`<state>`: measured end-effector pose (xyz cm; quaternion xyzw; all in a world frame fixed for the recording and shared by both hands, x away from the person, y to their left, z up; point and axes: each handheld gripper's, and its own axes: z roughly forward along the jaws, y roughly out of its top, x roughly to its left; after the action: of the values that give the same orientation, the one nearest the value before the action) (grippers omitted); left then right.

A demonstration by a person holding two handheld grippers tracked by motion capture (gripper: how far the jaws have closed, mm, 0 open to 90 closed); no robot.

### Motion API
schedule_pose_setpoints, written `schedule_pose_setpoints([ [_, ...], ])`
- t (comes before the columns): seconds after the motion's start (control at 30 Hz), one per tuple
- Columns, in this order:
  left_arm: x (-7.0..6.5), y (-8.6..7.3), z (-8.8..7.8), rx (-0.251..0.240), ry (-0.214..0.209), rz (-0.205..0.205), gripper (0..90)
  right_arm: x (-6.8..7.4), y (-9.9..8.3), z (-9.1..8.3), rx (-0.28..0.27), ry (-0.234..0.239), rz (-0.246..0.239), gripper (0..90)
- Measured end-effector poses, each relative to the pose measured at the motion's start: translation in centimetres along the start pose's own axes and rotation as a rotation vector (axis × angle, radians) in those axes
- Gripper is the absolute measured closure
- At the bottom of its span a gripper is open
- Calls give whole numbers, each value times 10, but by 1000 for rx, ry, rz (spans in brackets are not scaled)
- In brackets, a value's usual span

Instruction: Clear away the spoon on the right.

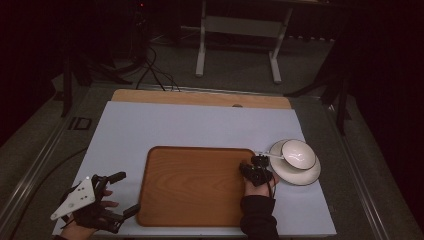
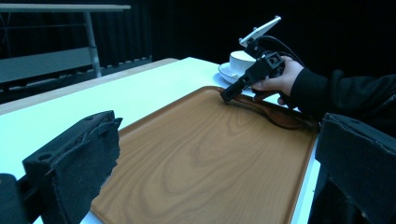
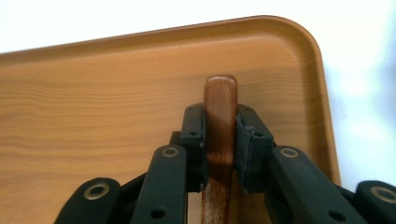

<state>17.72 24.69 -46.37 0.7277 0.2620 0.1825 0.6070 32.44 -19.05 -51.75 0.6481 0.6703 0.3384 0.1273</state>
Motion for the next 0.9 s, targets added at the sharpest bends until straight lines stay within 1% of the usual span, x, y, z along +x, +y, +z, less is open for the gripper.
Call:
schedule_pose_setpoints([
  [0.1,0,0,0,1,0,0,0,1,-1,1,1,-24,-24,747],
  [0.13,0,0,0,0,-1,0,0,0,-1,2,3,-25,-23,744],
  [0.17,0,0,0,0,-1,1,0,-1,-1,3,-1,-29,-16,721],
  [0.37,0,0,0,1,-2,0,0,-2,2,3,3,-27,-14,690],
  [0.47,0,0,0,2,-2,0,0,-2,3,1,4,-23,-14,652],
  [0.57,0,0,0,3,-2,0,0,1,5,-2,6,-32,-44,580],
  [0.6,0,0,0,4,-3,0,0,1,6,-3,4,-30,-46,559],
  [0.63,0,0,0,5,-2,1,0,2,7,-5,6,-17,-50,517],
  [0.8,0,0,0,6,-4,2,0,6,11,-11,10,14,-77,436],
  [0.9,0,0,0,5,-5,-2,0,7,14,-14,8,34,-88,336],
])
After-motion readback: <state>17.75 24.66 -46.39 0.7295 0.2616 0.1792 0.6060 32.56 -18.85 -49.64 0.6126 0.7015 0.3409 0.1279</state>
